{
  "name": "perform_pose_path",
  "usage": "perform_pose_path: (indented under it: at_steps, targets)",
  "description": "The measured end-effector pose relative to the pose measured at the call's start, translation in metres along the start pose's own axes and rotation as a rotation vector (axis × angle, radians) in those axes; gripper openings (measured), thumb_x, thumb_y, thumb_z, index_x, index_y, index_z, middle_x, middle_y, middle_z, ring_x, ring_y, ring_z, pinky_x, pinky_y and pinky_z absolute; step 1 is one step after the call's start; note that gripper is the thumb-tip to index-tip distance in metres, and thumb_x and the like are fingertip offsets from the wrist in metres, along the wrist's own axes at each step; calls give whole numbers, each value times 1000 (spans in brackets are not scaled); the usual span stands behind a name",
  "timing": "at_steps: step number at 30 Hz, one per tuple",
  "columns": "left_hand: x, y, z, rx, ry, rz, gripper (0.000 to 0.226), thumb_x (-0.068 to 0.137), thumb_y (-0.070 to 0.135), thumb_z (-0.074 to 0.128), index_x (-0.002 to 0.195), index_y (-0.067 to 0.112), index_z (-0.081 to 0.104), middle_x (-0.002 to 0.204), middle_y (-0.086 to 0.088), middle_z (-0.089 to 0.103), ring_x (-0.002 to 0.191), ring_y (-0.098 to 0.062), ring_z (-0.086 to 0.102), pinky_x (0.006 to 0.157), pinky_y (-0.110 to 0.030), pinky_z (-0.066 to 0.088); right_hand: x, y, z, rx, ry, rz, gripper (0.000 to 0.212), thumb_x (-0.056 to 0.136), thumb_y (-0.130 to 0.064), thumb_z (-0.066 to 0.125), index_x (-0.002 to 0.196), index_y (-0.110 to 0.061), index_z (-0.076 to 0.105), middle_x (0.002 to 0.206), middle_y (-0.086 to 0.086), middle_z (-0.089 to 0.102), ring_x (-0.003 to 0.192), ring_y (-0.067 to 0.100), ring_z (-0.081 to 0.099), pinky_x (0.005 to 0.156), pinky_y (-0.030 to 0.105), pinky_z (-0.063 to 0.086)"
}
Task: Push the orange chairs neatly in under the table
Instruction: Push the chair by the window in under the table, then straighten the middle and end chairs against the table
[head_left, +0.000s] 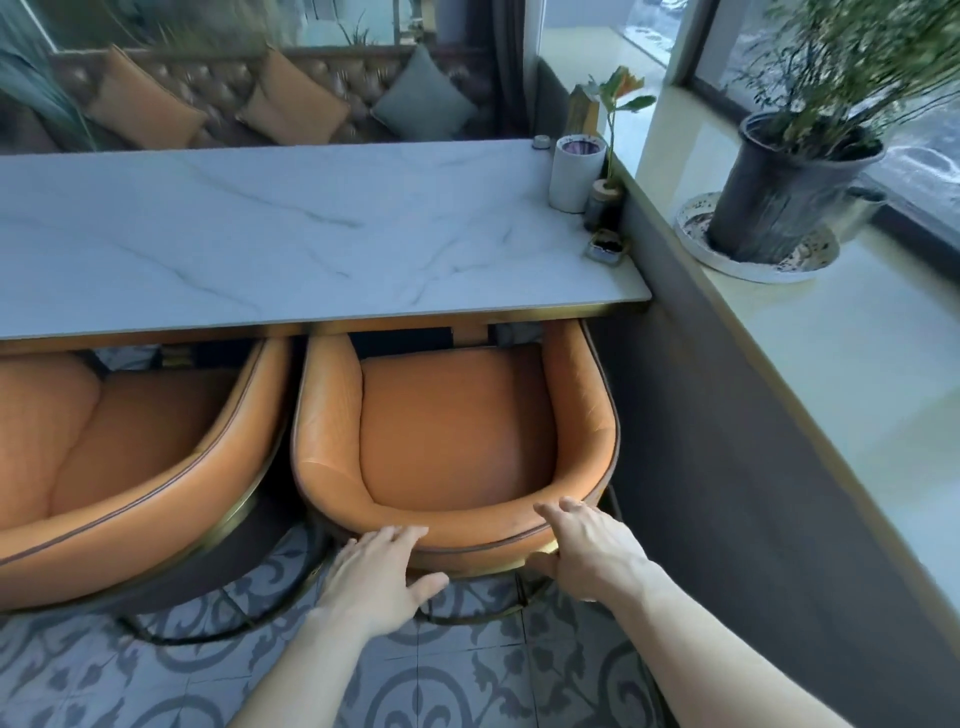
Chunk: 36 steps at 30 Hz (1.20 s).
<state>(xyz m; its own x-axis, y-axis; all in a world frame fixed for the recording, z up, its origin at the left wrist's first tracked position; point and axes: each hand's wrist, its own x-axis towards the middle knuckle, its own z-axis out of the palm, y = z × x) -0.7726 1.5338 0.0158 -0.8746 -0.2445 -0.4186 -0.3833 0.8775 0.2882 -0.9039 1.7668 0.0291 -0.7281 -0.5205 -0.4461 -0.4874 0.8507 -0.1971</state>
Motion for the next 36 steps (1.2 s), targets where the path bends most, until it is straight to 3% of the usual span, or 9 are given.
perform_pose_path:
  at_steps: [6, 13, 17, 23, 33, 36]
  targets:
    - [-43, 16, -47, 15, 12, -59, 77, 85, 76, 44, 150, 36, 29, 150, 7, 41, 137, -18, 37, 111, -44, 34, -35, -11, -41, -6, -1, -41, 80, 93, -62, 62, 158, -29, 29, 153, 4, 46, 140, 28, 47, 109, 45, 47]
    - [-82, 9, -85, -41, -77, -133, 80, 82, 78, 47, 149, 40, 28, 149, 8, 41, 134, -18, 42, 101, -39, 41, -61, -43, -76, -65, -13, -69, 83, 91, -66, 62, 157, -30, 29, 144, 1, 49, 134, 26, 51, 105, 45, 49]
    - [-104, -21, -108, -95, -64, -138, 81, 76, 82, 49, 146, 43, 33, 149, 8, 43, 133, -18, 44, 103, -40, 42, -72, -75, -86, -83, -13, -54, 81, 91, -67, 61, 156, -27, 32, 141, 2, 52, 132, 26, 53, 107, 45, 48]
    - [-149, -116, -138, -161, 2, -118, 81, 73, 82, 52, 143, 44, 37, 147, 8, 46, 129, -16, 48, 97, -36, 43, -76, -166, -80, -105, 26, -44, 79, 91, -67, 62, 155, -32, 33, 146, 1, 51, 133, 26, 53, 107, 43, 47]
    - [-216, -319, -159, -137, 170, -190, 78, 80, 73, 56, 147, 42, 32, 151, 7, 42, 136, -19, 42, 107, -42, 38, -57, -374, -33, -72, 70, -165, 61, 89, -64, 62, 135, -27, 50, 127, 6, 59, 119, 32, 62, 97, 45, 53]
    - [-221, -366, -159, -164, 239, -187, 76, 84, 68, 58, 148, 39, 31, 150, 7, 42, 137, -19, 40, 108, -40, 37, -44, -426, -18, -96, 53, -214, 62, 92, -62, 62, 138, -23, 47, 129, 9, 58, 120, 33, 60, 97, 45, 53]
